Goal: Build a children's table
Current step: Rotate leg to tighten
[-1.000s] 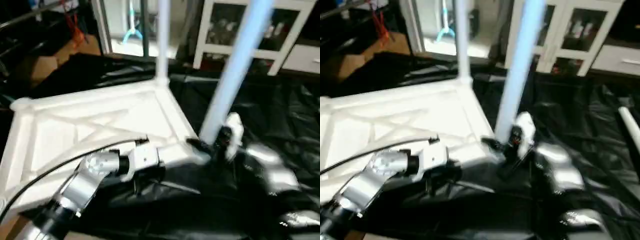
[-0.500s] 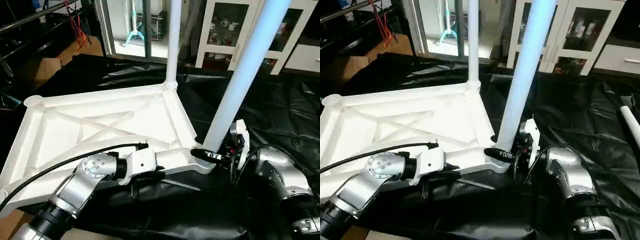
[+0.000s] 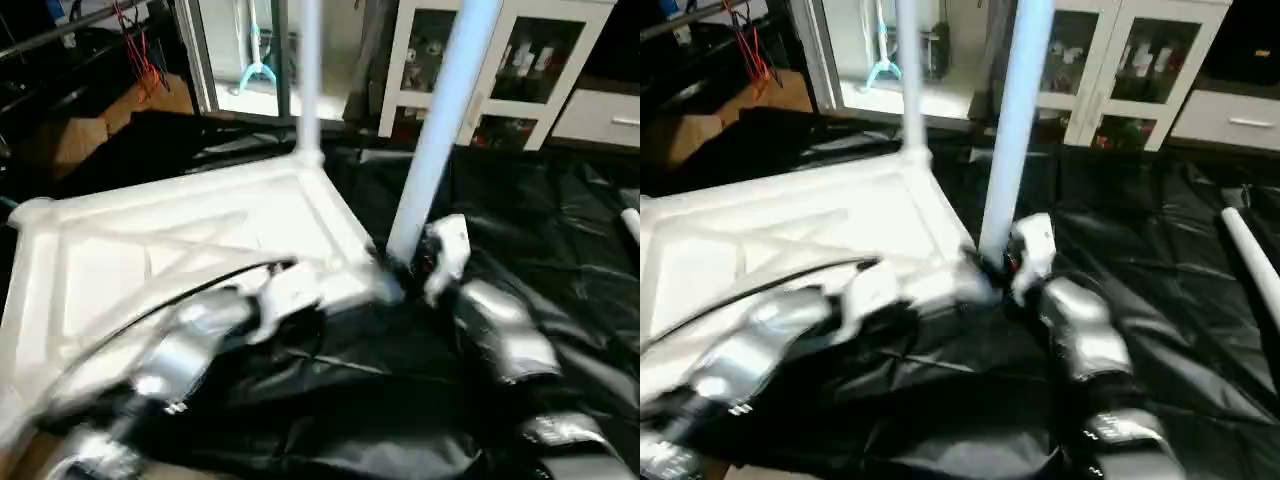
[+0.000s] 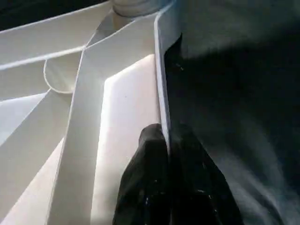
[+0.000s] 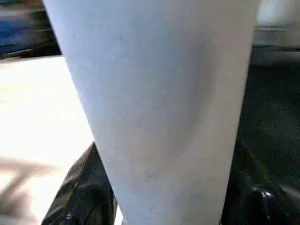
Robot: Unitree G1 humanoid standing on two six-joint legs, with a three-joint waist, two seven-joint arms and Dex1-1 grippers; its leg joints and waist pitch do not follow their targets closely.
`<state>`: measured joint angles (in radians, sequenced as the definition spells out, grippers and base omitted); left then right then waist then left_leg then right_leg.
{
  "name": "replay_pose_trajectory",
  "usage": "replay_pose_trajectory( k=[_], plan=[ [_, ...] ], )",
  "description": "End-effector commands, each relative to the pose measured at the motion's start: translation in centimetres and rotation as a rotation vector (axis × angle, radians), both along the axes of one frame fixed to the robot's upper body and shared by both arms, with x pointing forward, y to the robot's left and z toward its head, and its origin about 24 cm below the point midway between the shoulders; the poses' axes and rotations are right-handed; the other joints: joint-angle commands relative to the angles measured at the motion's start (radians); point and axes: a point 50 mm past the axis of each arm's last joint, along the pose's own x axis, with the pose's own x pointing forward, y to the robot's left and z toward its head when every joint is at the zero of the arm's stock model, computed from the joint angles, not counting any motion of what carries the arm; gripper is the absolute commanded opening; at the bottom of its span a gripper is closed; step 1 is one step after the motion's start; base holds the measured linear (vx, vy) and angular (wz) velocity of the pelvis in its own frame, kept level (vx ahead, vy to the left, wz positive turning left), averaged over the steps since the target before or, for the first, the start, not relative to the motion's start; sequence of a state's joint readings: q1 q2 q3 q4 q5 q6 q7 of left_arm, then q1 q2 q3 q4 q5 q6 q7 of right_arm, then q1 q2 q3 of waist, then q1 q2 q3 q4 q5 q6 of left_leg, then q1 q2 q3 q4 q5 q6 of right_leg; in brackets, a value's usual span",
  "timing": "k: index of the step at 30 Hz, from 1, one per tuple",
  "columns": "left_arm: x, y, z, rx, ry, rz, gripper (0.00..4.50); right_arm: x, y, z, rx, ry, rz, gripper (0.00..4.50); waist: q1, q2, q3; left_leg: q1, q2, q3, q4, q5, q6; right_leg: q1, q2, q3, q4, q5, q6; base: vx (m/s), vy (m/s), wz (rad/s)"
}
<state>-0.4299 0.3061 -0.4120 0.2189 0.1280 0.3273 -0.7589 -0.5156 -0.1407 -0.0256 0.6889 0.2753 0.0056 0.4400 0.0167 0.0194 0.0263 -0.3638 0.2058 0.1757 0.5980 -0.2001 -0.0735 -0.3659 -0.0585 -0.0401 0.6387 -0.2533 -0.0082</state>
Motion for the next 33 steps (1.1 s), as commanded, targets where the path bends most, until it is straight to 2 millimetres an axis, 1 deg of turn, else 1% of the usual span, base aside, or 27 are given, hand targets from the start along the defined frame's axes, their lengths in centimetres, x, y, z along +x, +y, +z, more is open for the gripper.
replay_pose_trajectory(
  k=[1, 2, 3, 4, 5, 6, 8, 9, 10, 11, 12, 13, 14, 15, 16, 17, 18, 19, 20, 22, 23, 24, 28, 29, 31, 32, 33],
  plan=[
    [-0.6, -1.0, -2.5, 0.059, 0.095, 0.091, 0.0, -0.7, -3.0, -3.6, 0.031, 0.213, -0.388, 2.12, -0.001, 0.007, -0.037, 0.013, 0.027, -0.007, -0.078, -0.162, -0.035, 0.022, -0.069, 0.043, -0.087, -0.039, -0.228, 0.0, 0.0, 0.0],
    [-0.2, -1.8, -2.4, 0.051, 0.091, 0.133, 0.0, -0.7, -2.5, -4.0, 0.062, 0.239, -0.432, 2.11, 0.0, 0.011, -0.039, 0.013, 0.025, -0.007, -0.077, -0.161, -0.038, 0.023, -0.07, 0.044, -0.087, -0.016, -0.225, 0.0, 0.0, 0.0],
    [0.1, -2.7, -2.3, 0.04, 0.093, 0.162, 0.0, -0.8, -1.7, -4.4, 0.086, 0.265, -0.465, 2.11, -0.001, 0.008, -0.038, 0.015, 0.026, -0.005, -0.078, -0.172, -0.038, 0.021, -0.067, 0.044, -0.089, -0.014, -0.223, 0.0, 0.0, 0.0],
    [0.1, -3.1, -2.2, 0.034, 0.095, 0.17, 0.0, -0.8, -1.3, -4.5, 0.094, 0.275, -0.476, 2.11, 0.004, 0.007, -0.038, 0.018, 0.025, -0.005, -0.077, -0.192, -0.038, 0.019, -0.068, 0.044, -0.092, -0.027, -0.215, 0.0, 0.0, 0.0],
    [0.1, -4.6, -2.0, 0.002, 0.11, 0.158, 0.0, -0.8, 0.4, -4.6, 0.094, 0.267, -0.446, 2.11, 0.009, 0.006, -0.038, 0.015, 0.026, -0.006, -0.079, -0.209, -0.038, 0.021, -0.069, 0.044, -0.093, -0.032, -0.205, 0.0, 0.0, 0.0],
    [-0.1, -5.2, -1.9, -0.009, 0.111, 0.128, 0.0, -0.7, 1.6, -4.3, 0.093, 0.241, -0.382, 2.11, 0.011, 0.003, -0.04, 0.014, 0.025, -0.008, -0.079, -0.21, -0.037, 0.023, -0.068, 0.042, -0.094, -0.021, -0.196, 0.0, 0.0, 0.0],
    [-0.4, -4.9, -2.1, 0.002, 0.092, 0.078, 0.0, -0.4, 2.4, -3.6, 0.108, 0.195, -0.28, 2.11, 0.01, 0.004, -0.041, 0.011, 0.027, -0.012, -0.082, -0.216, -0.034, 0.027, -0.067, 0.04, -0.092, -0.002, -0.186, 0.0, 0.0, 0.0],
    [-0.7, -4.1, -2.3, 0.012, 0.084, 0.035, 0.0, -0.1, 2.5, -2.7, 0.132, 0.139, -0.19, 2.11, 0.01, 0.003, -0.042, 0.01, 0.027, -0.013, -0.082, -0.217, -0.03, 0.029, -0.067, 0.039, -0.092, 0.007, -0.185, 0.0, 0.0, 0.0],
    [-0.9, -3.5, -2.5, 0.024, 0.084, 0.016, 0.0, 0.1, 2.3, -2.1, 0.13, 0.095, -0.149, 2.11, 0.008, 0.003, -0.045, 0.004, 0.027, -0.015, -0.082, -0.213, -0.017, 0.033, -0.068, 0.038, -0.089, 0.032, -0.187, 0.0, 0.0, 0.0],
    [-1.3, -2.6, -2.6, 0.036, 0.078, -0.032, 0.0, 0.2, 1.8, -1.2, 0.109, 0.02, -0.08, 2.46, 0.006, 0.001, -0.043, 0.003, 0.028, -0.014, -0.083, -0.205, -0.012, 0.034, -0.068, 0.039, -0.089, 0.045, -0.189, 0.0, 0.0, 0.0],
    [-1.8, -2.1, -2.5, 0.028, 0.064, -0.11, 0.0, 0.2, 1.1, -0.7, 0.066, -0.022, -0.025, 2.46, 0.004, -0.002, -0.048, -0.002, 0.024, -0.015, -0.075, -0.164, 0.009, 0.041, -0.068, 0.037, -0.084, 0.105, -0.199, 0.0, 0.0, 0.0],
    [-2.5, -1.4, -2.4, 0.012, 0.068, -0.202, 0.0, 0.2, 0.4, -0.3, 0.031, -0.049, 0.041, 2.67, 0.0, -0.005, -0.048, -0.005, 0.023, -0.012, -0.075, -0.152, 0.019, 0.042, -0.067, 0.038, -0.083, 0.124, -0.203, 0.0, 0.0, 0.0],
    [-3.2, -0.3, -2.5, 0.014, 0.092, -0.267, 0.0, -0.1, -0.5, -0.1, 0.016, -0.04, 0.143, 2.81, -0.003, -0.004, -0.049, -0.006, 0.022, -0.015, -0.073, -0.143, 0.041, 0.047, -0.066, 0.036, -0.081, 0.142, -0.209, 0.0, 0.0, 0.0],
    [-3.6, 0.8, -2.5, 0.022, 0.107, -0.291, 0.0, -0.6, -1.2, 0.1, 0.013, -0.018, 0.249, 2.89, -0.005, -0.003, -0.048, -0.006, 0.025, -0.013, -0.073, -0.143, 0.049, 0.044, -0.067, 0.036, -0.08, 0.146, -0.213, 0.0, 0.0, 0.0],
    [-3.8, 1.7, -2.4, 0.021, 0.122, -0.3, 0.0, -1.2, -1.9, 0.4, 0.005, -0.011, 0.347, 2.89, -0.006, 0.0, -0.045, -0.001, 0.027, -0.013, -0.075, -0.154, 0.064, 0.041, -0.065, 0.035, -0.083, 0.124, -0.219, 0.0, 0.0, 0.0],
    [-3.9, 2.5, -2.3, 0.012, 0.141, -0.294, 0.0, -1.8, -2.9, 0.7, -0.007, -0.001, 0.441, 3.08, -0.003, 0.002, -0.048, 0.002, 0.03, -0.013, -0.071, -0.141, 0.076, 0.043, -0.064, 0.036, -0.08, 0.143, -0.227, 0.0, 0.0, 0.0],
    [-4.0, 2.8, -2.3, 0.006, 0.147, -0.293, 0.0, -2.1, -3.2, 0.9, -0.015, 0.002, 0.478, 3.16, -0.006, 0.002, -0.046, -0.001, 0.032, -0.011, -0.072, -0.117, 0.086, 0.04, -0.064, 0.035, -0.075, 0.17, -0.239, 0.0, 0.0, 0.0],
    [-4.2, 3.6, -2.1, -0.006, 0.154, -0.299, 0.0, -2.8, -4.3, 1.3, -0.02, 0.013, 0.568, 3.25, -0.004, 0.003, -0.045, 0.001, 0.031, -0.01, -0.072, -0.114, 0.087, 0.039, -0.064, 0.034, -0.076, 0.171, -0.245, 0.0, 0.0, 0.0],
    [-4.3, 4.0, -2.0, -0.012, 0.156, -0.305, 0.0, -3.3, -4.9, 1.5, -0.019, 0.023, 0.614, 3.35, 0.001, 0.004, -0.047, 0.005, 0.032, -0.009, -0.069, -0.115, 0.093, 0.039, -0.064, 0.033, -0.077, 0.169, -0.254, 0.0, 0.0, 0.0],
    [-4.4, 4.8, -1.8, -0.011, 0.154, -0.31, 0.0, -3.8, -5.9, 1.9, -0.019, 0.043, 0.666, 3.53, 0.007, 0.003, -0.044, 0.002, 0.032, -0.007, -0.07, -0.111, 0.102, 0.039, -0.064, 0.033, -0.078, 0.157, -0.254, 0.0, 0.0, 0.0],
    [-4.4, 5.0, -1.7, -0.008, 0.155, -0.308, 0.0, -4.0, -6.3, 2.0, -0.02, 0.053, 0.674, 3.53, 0.014, 0.003, -0.043, 0.005, 0.033, -0.004, -0.069, -0.114, 0.1, 0.036, -0.065, 0.033, -0.078, 0.14, -0.255, 0.0, 0.0, 0.0],
    [-4.1, 5.4, -1.6, -0.006, 0.141, -0.293, 0.0, -4.0, -6.7, 2.2, -0.048, 0.03, 0.65, 3.53, 0.016, 0.001, -0.042, 0.006, 0.034, -0.003, -0.07, -0.127, 0.091, 0.033, -0.067, 0.034, -0.08, 0.106, -0.257, 0.0, 0.0, 0.0],
    [-3.9, 5.4, -1.5, -0.005, 0.131, -0.287, 0.0, -4.0, -6.5, 2.4, -0.019, 0.003, 0.635, 3.53, 0.016, 0.0, -0.04, 0.007, 0.032, -0.003, -0.072, -0.141, 0.068, 0.032, -0.069, 0.038, -0.086, 0.023, -0.249, 0.0, 0.0, 0.0],
    [-3.9, 5.4, -1.5, -0.005, 0.131, -0.287, 0.0, -4.0, -6.5, 2.4, -0.018, 0.002, 0.635, 3.53, 0.014, 0.0, -0.039, 0.005, 0.032, -0.004, -0.073, -0.141, 0.063, 0.032, -0.069, 0.038, -0.086, 0.013, -0.247, 0.0, 0.0, 0.0],
    [-3.6, 5.1, -1.4, -0.009, 0.124, -0.288, 0.0, -4.1, -5.4, 2.8, 0.075, -0.027, 0.646, 3.53, 0.014, 0.001, -0.039, 0.007, 0.03, -0.003, -0.072, -0.144, 0.061, 0.031, -0.068, 0.04, -0.087, 0.007, -0.244, 0.0, 0.0, 0.0],
    [-3.7, 5.1, -1.4, -0.01, 0.124, -0.289, 0.0, -4.1, -5.4, 2.7, 0.082, -0.024, 0.646, 3.29, 0.014, 0.0, -0.039, 0.006, 0.031, -0.004, -0.073, -0.14, 0.063, 0.031, -0.068, 0.039, -0.086, 0.01, -0.245, 0.0, 0.0, 0.0],
    [-3.7, 5.1, -1.4, -0.01, 0.124, -0.289, 0.0, -4.1, -5.3, 2.7, 0.082, -0.024, 0.646, 3.22, 0.014, 0.0, -0.04, 0.005, 0.031, -0.004, -0.072, -0.135, 0.063, 0.031, -0.068, 0.039, -0.085, 0.012, -0.246, 0.0, 0.0, 0.0]
  ],
)
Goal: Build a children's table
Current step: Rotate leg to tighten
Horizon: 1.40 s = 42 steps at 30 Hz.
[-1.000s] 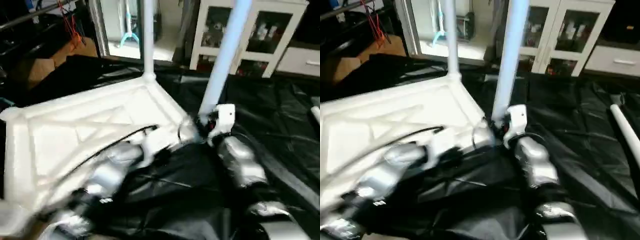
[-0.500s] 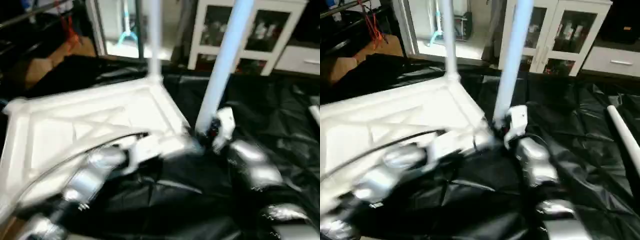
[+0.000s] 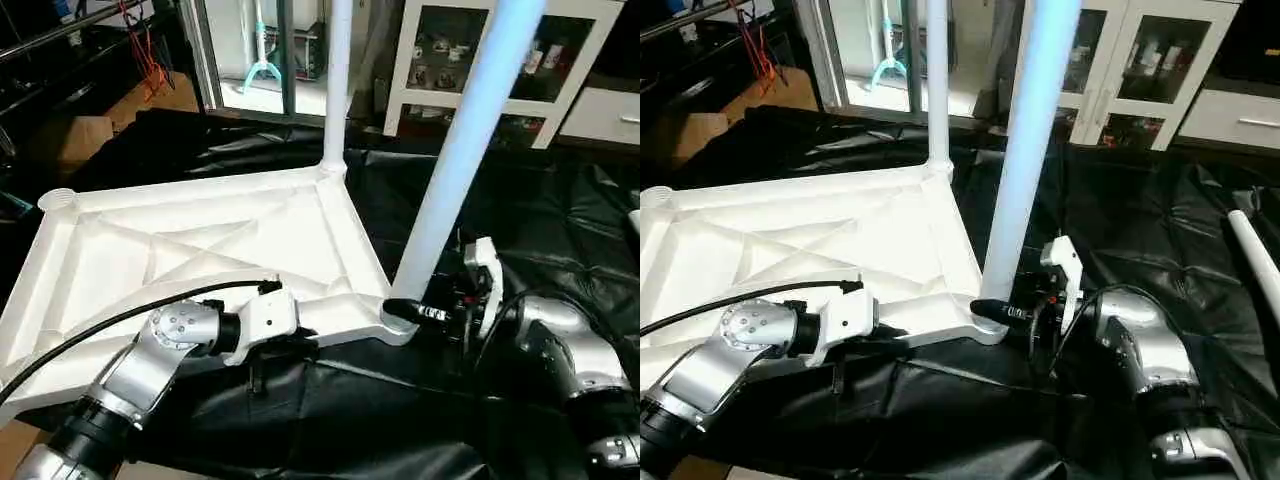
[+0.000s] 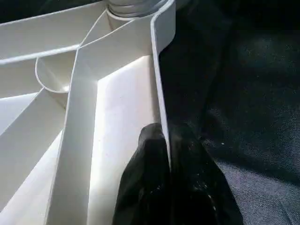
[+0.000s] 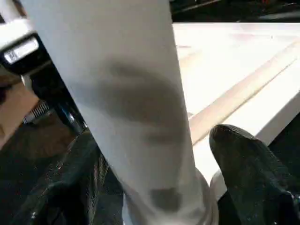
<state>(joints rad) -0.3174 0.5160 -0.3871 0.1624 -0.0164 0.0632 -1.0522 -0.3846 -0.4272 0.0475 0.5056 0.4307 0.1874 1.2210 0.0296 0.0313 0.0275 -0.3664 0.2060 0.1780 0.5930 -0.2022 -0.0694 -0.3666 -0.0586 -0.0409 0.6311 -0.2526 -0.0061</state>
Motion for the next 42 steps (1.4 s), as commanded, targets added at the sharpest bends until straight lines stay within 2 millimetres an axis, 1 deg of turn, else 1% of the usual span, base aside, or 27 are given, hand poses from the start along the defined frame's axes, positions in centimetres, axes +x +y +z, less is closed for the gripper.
replay_pose_trajectory(
  k=[1, 5, 8, 10, 11, 14, 15, 17, 18, 19, 20, 21, 22, 23, 25, 27, 29, 30, 31, 32, 33, 34, 36, 37, 38, 39, 42],
  plan=[
    [-0.7, 0.7, -1.4, 0.038, 0.072, -0.006, 0.0, 0.6, -0.5, 1.6, 0.048, -0.059, -0.052, 3.22, 0.001, -0.009, -0.041, 0.007, 0.03, -0.006, -0.066, -0.119, 0.062, 0.031, -0.068, 0.039, -0.076, 0.023, -0.248, 0.0, 0.0, 0.0],
    [-0.7, 0.7, -1.5, 0.037, 0.072, -0.011, 0.0, 0.3, 0.2, 1.2, 0.069, -0.044, -0.036, 2.81, 0.001, -0.009, -0.043, 0.007, 0.03, -0.006, -0.064, -0.098, 0.07, 0.032, -0.068, 0.039, -0.072, 0.056, -0.25, 0.0, 0.0, 0.0],
    [-0.7, 0.8, -1.5, 0.042, 0.07, -0.01, 0.0, 0.5, 0.3, 1.0, 0.079, -0.049, -0.066, 2.69, 0.0, -0.01, -0.042, 0.006, 0.029, -0.006, -0.064, -0.1, 0.068, 0.032, -0.068, 0.039, -0.072, 0.054, -0.251, 0.0, 0.0, 0.0],
    [-0.7, 0.9, -1.6, 0.057, 0.067, 0.003, 0.0, 0.8, 0.5, 0.4, 0.042, -0.047, -0.137, 2.48, 0.0, -0.009, -0.043, 0.007, 0.03, -0.006, -0.064, -0.101, 0.064, 0.031, -0.069, 0.04, -0.072, 0.049, -0.249, 0.0, 0.0, 0.0],
    [-0.4, 0.9, -1.9, 0.092, 0.054, 0.037, 0.0, 1.6, 0.5, -0.8, -0.049, -0.038, -0.285, 2.39, -0.001, -0.008, -0.042, 0.006, 0.029, -0.007, -0.065, -0.096, 0.061, 0.032, -0.069, 0.039, -0.071, 0.049, -0.246, 0.0, 0.0, 0.0],
    [0.0, 0.8, -2.3, 0.139, 0.032, 0.091, 0.0, 2.3, 0.4, -1.9, -0.14, -0.027, -0.459, 2.26, -0.013, -0.005, -0.04, 0.01, 0.028, -0.007, -0.069, -0.108, 0.028, 0.027, -0.069, 0.039, -0.074, 0.015, -0.244, 0.0, 0.0, 0.0],
    [0.6, -0.2, -2.8, 0.158, 0.048, 0.19, 0.0, 3.0, 0.3, -3.0, -0.177, 0.015, -0.679, 2.26, -0.021, -0.002, -0.036, 0.014, 0.029, -0.007, -0.074, -0.157, 0.003, 0.023, -0.069, 0.041, -0.079, -0.046, -0.243, 0.0, 0.0, 0.0],
    [1.0, -0.7, -3.0, 0.163, 0.051, 0.239, 0.0, 3.2, 0.3, -3.4, -0.195, 0.033, -0.768, 2.1, -0.024, -0.002, -0.032, 0.018, 0.028, -0.009, -0.077, -0.203, -0.024, 0.021, -0.071, 0.043, -0.088, -0.118, -0.235, 0.0, 0.0, 0.0],
    [1.6, -2.4, -3.1, 0.15, 0.052, 0.336, 0.0, 3.4, 0.8, -4.4, -0.191, 0.099, -0.93, 2.07, -0.028, -0.002, -0.034, 0.018, 0.032, -0.007, -0.079, -0.204, -0.037, 0.023, -0.07, 0.045, -0.084, -0.116, -0.235, 0.0, 0.0, 0.0],
    [2.2, -4.2, -3.1, 0.116, 0.057, 0.406, 0.0, 3.3, 1.7, -5.1, -0.172, 0.162, -1.013, 2.07, -0.028, -0.002, -0.031, 0.021, 0.03, -0.008, -0.081, -0.215, -0.047, 0.018, -0.07, 0.047, -0.091, -0.124, -0.226, 0.0, 0.0, 0.0],
    [2.2, -4.6, -3.1, 0.108, 0.059, 0.419, 0.0, 3.3, 2.0, -5.2, -0.168, 0.175, -1.026, 2.04, -0.025, -0.002, -0.031, 0.025, 0.029, -0.011, -0.083, -0.236, -0.054, 0.016, -0.071, 0.046, -0.095, -0.14, -0.221, 0.0, 0.0, 0.0],
    [2.4, -6.1, -3.0, 0.077, 0.072, 0.441, 0.0, 3.2, 3.0, -5.7, -0.158, 0.207, -1.051, 1.98, -0.026, -0.008, -0.031, 0.024, 0.028, -0.01, -0.083, -0.263, -0.052, 0.019, -0.07, 0.046, -0.097, -0.159, -0.214, 0.0, 0.0, 0.0],
    [2.3, -8.1, -2.8, 0.042, 0.088, 0.436, 0.0, 3.2, 4.6, -6.0, -0.146, 0.226, -1.056, 1.98, -0.024, -0.007, -0.031, 0.024, 0.027, -0.01, -0.083, -0.27, -0.053, 0.017, -0.071, 0.046, -0.098, -0.165, -0.208, 0.0, 0.0, 0.0],
    [2.2, -9.2, -2.6, 0.019, 0.088, 0.401, 0.0, 3.2, 5.8, -6.0, -0.136, 0.225, -1.017, 1.98, -0.023, -0.008, -0.028, 0.029, 0.026, -0.011, -0.085, -0.306, -0.05, 0.012, -0.07, 0.047, -0.107, -0.209, -0.192, 0.0, 0.0, 0.0],
    [1.9, -9.9, -2.5, 0.004, 0.085, 0.36, 0.0, 3.3, 7.2, -5.7, -0.138, 0.197, -0.932, 1.98, -0.022, -0.011, -0.032, 0.024, 0.024, -0.016, -0.086, -0.316, -0.04, 0.019, -0.072, 0.046, -0.109, -0.234, -0.17, 0.0, 0.0, 0.0],
    [1.7, -9.1, -2.4, 0.014, 0.048, 0.301, 0.0, 3.5, 7.5, -5.0, -0.166, 0.112, -0.798, 1.98, -0.023, -0.01, -0.035, 0.014, 0.025, -0.019, -0.089, -0.287, -0.023, 0.025, -0.07, 0.044, -0.106, -0.181, -0.161, 0.0, 0.0, 0.0],
    [1.4, -7.3, -2.8, 0.055, 0.05, 0.291, 0.0, 3.8, 6.5, -4.0, -0.197, 0.003, -0.736, 1.98, -0.026, -0.008, -0.038, 0.01, 0.026, -0.018, -0.087, -0.253, -0.01, 0.029, -0.069, 0.042, -0.102, -0.123, -0.171, 0.0, 0.0, 0.0],
    [1.3, -6.6, -2.8, 0.057, 0.03, 0.256, 0.0, 4.0, 5.8, -3.5, -0.192, -0.036, -0.713, 2.32, -0.027, -0.01, -0.038, 0.009, 0.025, -0.017, -0.086, -0.241, -0.005, 0.031, -0.069, 0.041, -0.102, -0.11, -0.174, 0.0, 0.0, 0.0],
    [0.6, -5.0, -2.8, 0.057, 0.023, 0.173, 0.0, 4.2, 4.2, -2.5, -0.158, -0.075, -0.669, 2.51, -0.026, -0.011, -0.043, 0.004, 0.023, -0.018, -0.082, -0.213, 0.016, 0.039, -0.073, 0.041, -0.1, -0.075, -0.18, 0.0, 0.0, 0.0],
    [0.6, -5.0, -2.8, 0.057, 0.023, 0.173, 0.0, 4.2, 4.2, -2.5, -0.158, -0.075, -0.669, 2.51, -0.026, -0.011, -0.043, 0.004, 0.023, -0.018, -0.082, -0.213, 0.016, 0.039, -0.073, 0.041, -0.1, -0.075, -0.18, 0.0, 0.0, 0.0],
    [-0.2, -2.4, -2.7, 0.072, 0.014, 0.082, 0.0, 4.3, 1.6, -0.9, -0.094, -0.114, -0.599, 2.7, -0.029, -0.006, -0.045, 0.007, 0.025, -0.016, -0.078, -0.197, 0.045, 0.038, -0.07, 0.04, -0.098, -0.017, -0.2, 0.0, 0.0, 0.0],
    [-0.4, -1.4, -2.6, 0.072, 0.027, 0.075, 0.0, 4.2, 0.6, -0.1, -0.073, -0.13, -0.552, 2.81, -0.03, -0.006, -0.047, 0.005, 0.027, -0.016, -0.078, -0.189, 0.052, 0.041, -0.068, 0.039, -0.093, 0.005, -0.205, 0.0, 0.0, 0.0],
    [-0.5, 0.1, -2.4, 0.068, 0.033, 0.088, 0.0, 3.6, -0.8, 0.8, -0.068, -0.148, -0.443, 2.97, -0.028, -0.002, -0.053, 0.007, 0.027, -0.015, -0.072, -0.128, 0.08, 0.045, -0.063, 0.037, -0.081, 0.11, -0.224, 0.0, 0.0, 0.0],
    [-0.6, 1.0, -2.2, 0.066, 0.029, 0.097, 0.0, 3.0, -1.6, 1.2, -0.085, -0.148, -0.35, 2.97, -0.024, 0.0, -0.062, 0.005, 0.03, -0.016, -0.063, -0.034, 0.103, 0.049, -0.06, 0.035, -0.064, 0.254, -0.236, 0.0, 0.0, 0.0],
    [-0.6, 1.2, -2.1, 0.065, 0.028, 0.098, 0.0, 2.8, -1.8, 1.2, -0.092, -0.145, -0.33, 3.22, -0.018, 0.002, -0.066, 0.007, 0.031, -0.018, -0.052, 0.048, 0.13, 0.045, -0.056, 0.03, -0.049, 0.388, -0.249, 0.0, 0.0, 0.0],
    [-0.6, 1.6, -1.9, 0.064, 0.03, 0.099, 0.0, 2.4, -2.3, 1.4, -0.108, -0.146, -0.28, 3.22, -0.016, -0.001, -0.062, 0.007, 0.028, -0.013, -0.048, 0.079, 0.15, 0.04, -0.055, 0.029, -0.046, 0.436, -0.258, 0.0, 0.0, 0.0],
    [-0.5, 2.3, -1.6, 0.062, 0.033, 0.107, 0.0, 1.8, -3.3, 1.8, -0.088, -0.127, -0.236, 3.34, -0.004, -0.008, -0.063, 0.005, 0.027, -0.008, -0.046, 0.067, 0.159, 0.042, -0.059, 0.03, -0.047, 0.424, -0.263, 0.0, 0.0, 0.0]
  ],
)
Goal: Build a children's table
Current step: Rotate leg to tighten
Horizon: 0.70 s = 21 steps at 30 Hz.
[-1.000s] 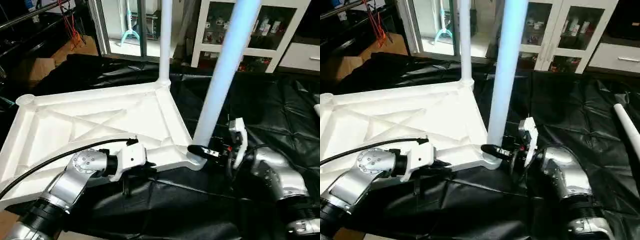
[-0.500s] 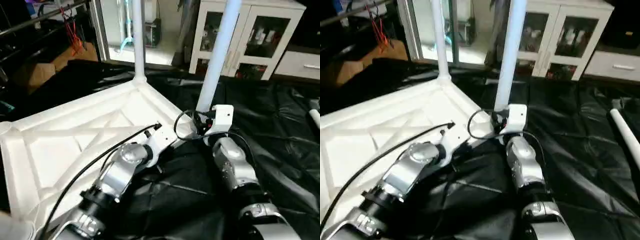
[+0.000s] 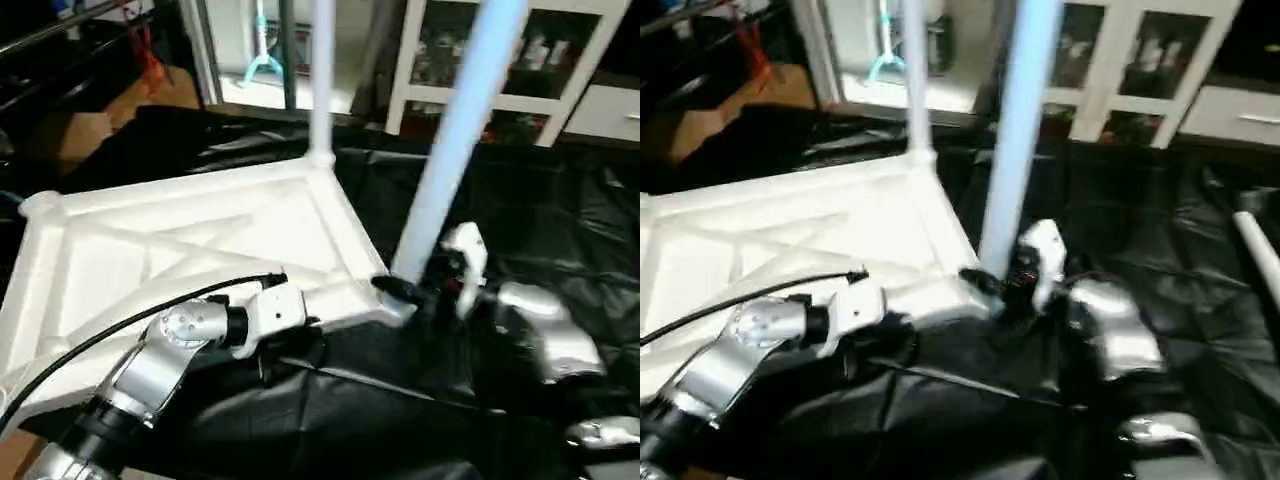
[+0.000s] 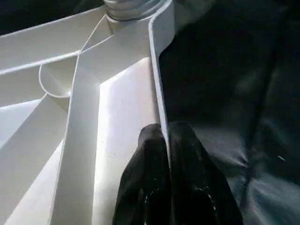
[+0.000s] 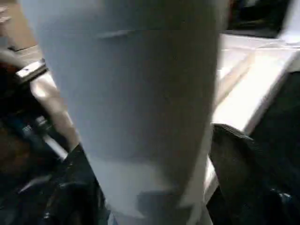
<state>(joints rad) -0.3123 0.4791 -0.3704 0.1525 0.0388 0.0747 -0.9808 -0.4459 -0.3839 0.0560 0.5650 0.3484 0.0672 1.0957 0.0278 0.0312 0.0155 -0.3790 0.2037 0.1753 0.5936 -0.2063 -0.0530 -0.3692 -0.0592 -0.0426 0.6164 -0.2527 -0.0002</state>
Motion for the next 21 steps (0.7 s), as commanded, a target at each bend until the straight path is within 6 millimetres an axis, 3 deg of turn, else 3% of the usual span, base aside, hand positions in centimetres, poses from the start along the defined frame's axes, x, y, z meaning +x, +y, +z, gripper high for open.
replay_pose_trajectory(
  k=[1, 4, 9, 11, 12, 21],
  plan=[
    [-0.7, 2.9, -1.5, 0.052, 0.086, 0.048, 0.0, -0.1, -4.5, 1.4, 0.019, -0.017, -0.13, 3.34, 0.008, -0.006, -0.048, 0.018, 0.031, -0.003, -0.049, 0.032, 0.137, 0.043, -0.061, 0.032, -0.035, 0.369, -0.266, 0.0, 0.0, 0.0],
    [-0.5, 3.1, -1.4, 0.046, 0.071, 0.035, 0.0, -0.4, -4.5, 1.4, 0.064, -0.008, -0.084, 3.34, 0.009, -0.009, -0.044, 0.015, 0.031, -0.003, -0.051, -0.015, 0.118, 0.042, -0.063, 0.033, -0.039, 0.284, -0.265, 0.0, 0.0, 0.0],
    [-0.6, 2.6, -1.4, 0.035, 0.076, 0.013, 0.0, -0.7, -3.2, 1.0, 0.119, 0.021, -0.053, 2.88, 0.004, -0.007, -0.04, 0.014, 0.032, -0.002, -0.054, -0.067, 0.083, 0.037, -0.065, 0.038, -0.047, 0.16, -0.263, 0.0, 0.0, 0.0],
    [-0.6, 2.5, -1.3, 0.033, 0.079, 0.007, 0.0, -0.8, -2.7, 0.8, 0.13, 0.03, -0.037, 2.88, 0.003, -0.007, -0.04, 0.013, 0.031, -0.003, -0.055, -0.061, 0.08, 0.037, -0.064, 0.037, -0.046, 0.16, -0.265, 0.0, 0.0, 0.0],
    [-0.6, 2.5, -1.3, 0.033, 0.079, 0.007, 0.0, -0.8, -2.7, 0.8, 0.13, 0.03, -0.037, 2.61, 0.002, -0.007, -0.041, 0.014, 0.031, -0.004, -0.055, -0.059, 0.079, 0.037, -0.063, 0.037, -0.045, 0.162, -0.265, 0.0, 0.0, 0.0],
    [-0.9, 2.8, -1.5, 0.04, 0.091, -0.007, 0.0, -1.1, -1.9, 0.5, 0.157, 0.039, 0.001, 1.97, -0.003, -0.006, -0.044, 0.013, 0.029, -0.003, -0.05, -0.027, 0.1, 0.037, -0.063, 0.036, -0.04, 0.209, -0.274, 0.0, 0.0, 0.0]
  ],
)
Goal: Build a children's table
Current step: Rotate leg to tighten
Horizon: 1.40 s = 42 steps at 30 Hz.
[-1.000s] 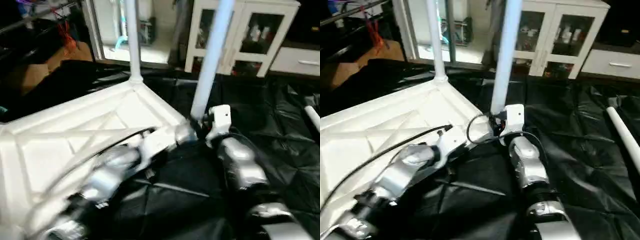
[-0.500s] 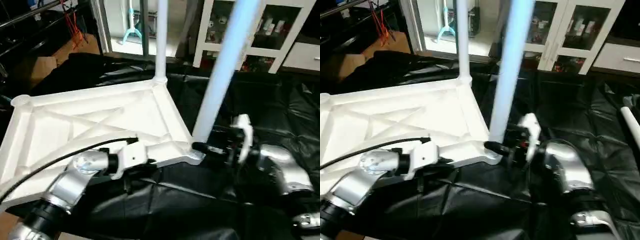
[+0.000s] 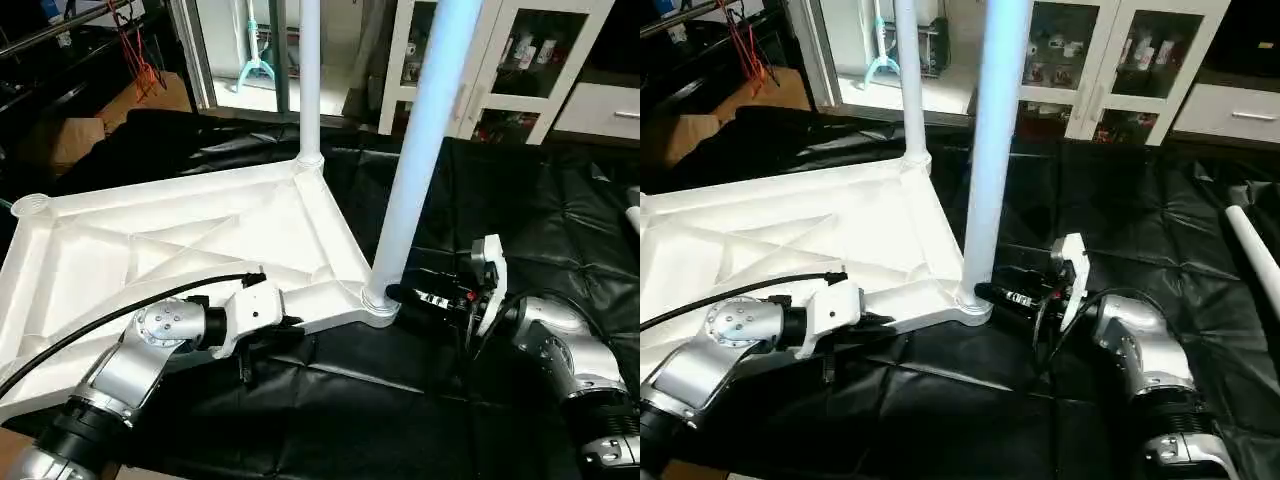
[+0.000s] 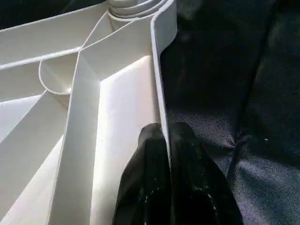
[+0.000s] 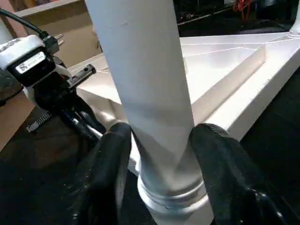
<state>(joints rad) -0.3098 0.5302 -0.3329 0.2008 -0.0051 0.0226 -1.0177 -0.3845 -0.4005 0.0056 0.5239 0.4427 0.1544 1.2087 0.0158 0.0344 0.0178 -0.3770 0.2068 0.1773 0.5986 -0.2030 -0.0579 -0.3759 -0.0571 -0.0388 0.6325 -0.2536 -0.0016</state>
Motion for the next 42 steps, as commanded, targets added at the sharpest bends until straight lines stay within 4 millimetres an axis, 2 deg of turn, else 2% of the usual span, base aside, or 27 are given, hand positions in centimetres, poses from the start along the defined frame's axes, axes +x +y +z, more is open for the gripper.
replay_pose_trajectory(
  k=[1, 4, 8, 10, 15, 16, 20, 21, 24, 26, 29, 31, 34, 35, 36, 38, 42],
  plan=[
    [-1.1, 0.7, -1.5, 0.041, 0.081, -0.024, 0.0, 0.4, -0.7, 1.1, 0.024, -0.05, -0.052, 1.9, 0.009, -0.009, -0.046, 0.012, 0.026, -0.005, -0.055, -0.029, 0.106, 0.044, -0.065, 0.032, -0.056, 0.211, -0.273, 0.0, 0.0, 0.0],
    [-1.2, 0.6, -1.6, 0.04, 0.083, -0.028, 0.0, 0.6, -0.7, 1.4, 0.018, -0.072, -0.061, 1.79, 0.006, -0.009, -0.046, 0.011, 0.026, -0.006, -0.054, -0.027, 0.108, 0.045, -0.064, 0.032, -0.055, 0.215, -0.275, 0.0, 0.0, 0.0],
    [-1.2, 0.0, -1.6, 0.033, 0.083, -0.045, 0.0, 0.8, -0.2, 1.7, 0.025, -0.078, -0.039, 1.35, 0.004, -0.009, -0.046, 0.011, 0.026, -0.006, -0.054, -0.026, 0.11, 0.045, -0.064, 0.032, -0.055, 0.213, -0.278, 0.0, 0.0, 0.0],
    [-1.2, -0.3, -1.7, 0.031, 0.083, -0.052, 0.0, 0.8, 0.1, 1.7, 0.014, -0.081, -0.022, 1.35, 0.002, -0.013, -0.045, 0.01, 0.026, -0.006, -0.054, -0.03, 0.11, 0.045, -0.064, 0.032, -0.056, 0.206, -0.279, 0.0, 0.0, 0.0],
    [-1.4, -0.9, -1.7, 0.029, 0.082, -0.074, 0.0, 0.9, 0.3, 1.4, 0.005, -0.057, 0.006, 1.35, 0.003, -0.013, -0.046, 0.011, 0.026, -0.005, -0.053, -0.028, 0.112, 0.045, -0.065, 0.033, -0.055, 0.195, -0.28, 0.0, 0.0, 0.0],
    [-1.4, -1.0, -1.7, 0.028, 0.082, -0.077, 0.0, 1.0, 0.3, 1.4, 0.002, -0.063, -0.004, 1.62, 0.003, -0.013, -0.046, 0.01, 0.026, -0.005, -0.052, -0.021, 0.115, 0.045, -0.065, 0.033, -0.054, 0.204, -0.28, 0.0, 0.0, 0.0],
    [-1.5, -1.2, -1.8, 0.027, 0.082, -0.083, 0.0, 1.3, 0.2, 1.5, 0.004, -0.073, -0.03, 1.75, 0.003, -0.013, -0.046, 0.01, 0.026, -0.005, -0.052, -0.027, 0.116, 0.044, -0.066, 0.032, -0.055, 0.192, -0.284, 0.0, 0.0, 0.0],
    [-1.5, -1.2, -1.8, 0.027, 0.082, -0.085, 0.0, 1.4, 0.2, 1.5, 0.006, -0.072, -0.029, 2.04, 0.003, -0.012, -0.046, 0.01, 0.026, -0.005, -0.051, -0.026, 0.115, 0.045, -0.065, 0.032, -0.054, 0.194, -0.283, 0.0, 0.0, 0.0],
    [-1.6, -1.5, -1.9, 0.028, 0.084, -0.098, 0.0, 1.5, 0.5, 1.7, 0.009, -0.073, -0.014, 2.13, 0.003, -0.012, -0.047, 0.01, 0.026, -0.005, -0.05, -0.021, 0.116, 0.045, -0.065, 0.032, -0.053, 0.204, -0.283, 0.0, 0.0, 0.0],
    [-1.6, -1.6, -1.9, 0.025, 0.083, -0.1, 0.0, 1.5, 0.7, 1.7, 0.003, -0.079, -0.006, 2.45, 0.004, -0.012, -0.048, 0.01, 0.026, -0.006, -0.05, -0.015, 0.118, 0.046, -0.065, 0.032, -0.052, 0.212, -0.283, 0.0, 0.0, 0.0],
    [-1.5, -1.8, -1.8, 0.024, 0.082, -0.101, 0.0, 1.6, 0.9, 1.7, 0.007, -0.083, 0.002, 2.56, 0.004, -0.013, -0.047, 0.009, 0.025, -0.005, -0.05, -0.022, 0.119, 0.045, -0.065, 0.032, -0.052, 0.202, -0.286, 0.0, 0.0, 0.0],
    [-1.4, -1.8, -1.7, 0.022, 0.079, -0.102, 0.0, 1.6, 1.1, 1.7, 0.015, -0.083, 0.018, 2.89, 0.004, -0.011, -0.047, 0.011, 0.027, -0.006, -0.05, -0.024, 0.119, 0.044, -0.065, 0.032, -0.052, 0.196, -0.287, 0.0, 0.0, 0.0],
    [-1.4, -2.0, -1.7, 0.021, 0.077, -0.105, 0.0, 1.3, 1.7, 1.6, 0.021, -0.069, 0.072, 3.01, 0.015, -0.01, -0.049, 0.015, 0.029, -0.005, -0.048, -0.005, 0.125, 0.042, -0.064, 0.032, -0.049, 0.221, -0.289, 0.0, 0.0, 0.0],
    [-1.4, -2.1, -1.7, 0.02, 0.078, -0.107, 0.0, 1.1, 1.9, 1.5, 0.008, -0.065, 0.1, 3.2, 0.022, -0.009, -0.05, 0.017, 0.03, -0.004, -0.047, 0.002, 0.127, 0.041, -0.064, 0.032, -0.048, 0.229, -0.289, 0.0, 0.0, 0.0],
    [-1.4, -2.2, -1.7, 0.019, 0.078, -0.11, 0.0, 0.9, 2.1, 1.3, -0.015, -0.067, 0.122, 3.2, 0.029, -0.01, -0.05, 0.018, 0.03, -0.003, -0.046, 0.006, 0.128, 0.04, -0.065, 0.032, -0.046, 0.239, -0.287, 0.0, 0.0, 0.0],
    [-1.4, -2.3, -1.7, 0.019, 0.077, -0.112, 0.0, 0.9, 2.1, 1.1, -0.039, -0.077, 0.12, 3.4, 0.034, -0.011, -0.05, 0.016, 0.03, -0.004, -0.047, 0.007, 0.124, 0.039, -0.067, 0.032, -0.046, 0.236, -0.282, 0.0, 0.0, 0.0],
    [-1.3, -2.3, -1.7, 0.021, 0.076, -0.114, 0.0, 1.7, 2.0, 1.0, -0.071, -0.119, 0.027, 3.46, 0.035, -0.009, -0.05, 0.015, 0.027, -0.005, -0.049, -0.005, 0.099, 0.041, -0.067, 0.033, -0.047, 0.215, -0.273, 0.0, 0.0, 0.0]
  ],
)
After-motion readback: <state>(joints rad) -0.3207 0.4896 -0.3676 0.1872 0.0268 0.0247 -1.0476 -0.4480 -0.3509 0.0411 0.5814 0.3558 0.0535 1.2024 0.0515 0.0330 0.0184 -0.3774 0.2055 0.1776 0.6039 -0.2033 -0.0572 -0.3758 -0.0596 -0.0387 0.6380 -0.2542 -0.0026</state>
